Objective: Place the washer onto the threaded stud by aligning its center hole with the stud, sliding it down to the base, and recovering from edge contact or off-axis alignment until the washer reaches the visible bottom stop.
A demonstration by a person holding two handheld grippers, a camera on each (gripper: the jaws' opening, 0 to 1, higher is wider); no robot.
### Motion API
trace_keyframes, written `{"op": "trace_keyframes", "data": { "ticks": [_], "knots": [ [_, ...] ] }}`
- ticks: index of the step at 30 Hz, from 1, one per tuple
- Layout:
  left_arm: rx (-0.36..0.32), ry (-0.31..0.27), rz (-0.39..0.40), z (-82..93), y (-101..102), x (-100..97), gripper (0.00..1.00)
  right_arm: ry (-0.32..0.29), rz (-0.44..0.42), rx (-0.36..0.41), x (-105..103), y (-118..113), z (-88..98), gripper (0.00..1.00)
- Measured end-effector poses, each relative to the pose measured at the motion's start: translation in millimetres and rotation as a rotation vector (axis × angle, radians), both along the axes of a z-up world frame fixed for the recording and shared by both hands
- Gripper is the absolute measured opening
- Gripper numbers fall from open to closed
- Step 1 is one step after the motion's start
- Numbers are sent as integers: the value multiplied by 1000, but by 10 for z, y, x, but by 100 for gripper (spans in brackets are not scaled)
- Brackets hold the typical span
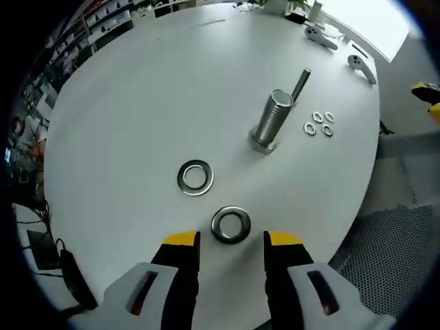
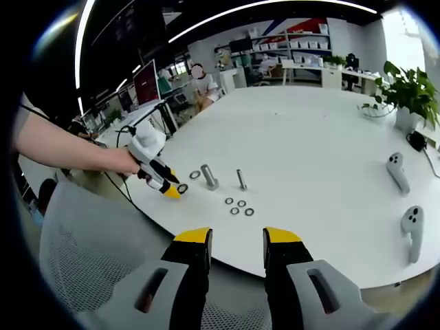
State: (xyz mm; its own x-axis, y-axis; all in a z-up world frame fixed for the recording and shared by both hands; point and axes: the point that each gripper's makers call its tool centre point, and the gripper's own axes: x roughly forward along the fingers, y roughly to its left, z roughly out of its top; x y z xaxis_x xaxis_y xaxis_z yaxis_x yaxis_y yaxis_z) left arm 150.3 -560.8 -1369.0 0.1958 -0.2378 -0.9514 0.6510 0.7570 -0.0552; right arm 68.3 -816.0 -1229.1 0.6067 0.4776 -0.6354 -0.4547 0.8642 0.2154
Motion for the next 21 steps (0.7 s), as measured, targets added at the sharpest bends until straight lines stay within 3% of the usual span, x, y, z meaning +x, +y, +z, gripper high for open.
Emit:
{"op": "trace_keyframes", "data": {
  "ticks": [3,6,9,16,21],
  "knots": [
    [11,7,-16,-7,-9,30,34,0,3,-1,-5,3,-1,32],
    [83,-24,-175,-19,-30,31,31,-1,-11,2,5,-16,3,32],
    [100,19,-136,-14,-21,32,30,-2,-10,5,2,-12,4,32],
    [149,57,-207,-20,-52,-1,29,-5,-4,2,3,-7,9,31],
    [154,58,-236,-37,-73,-28,21,-4,2,1,1,1,6,31]
  ]
}}
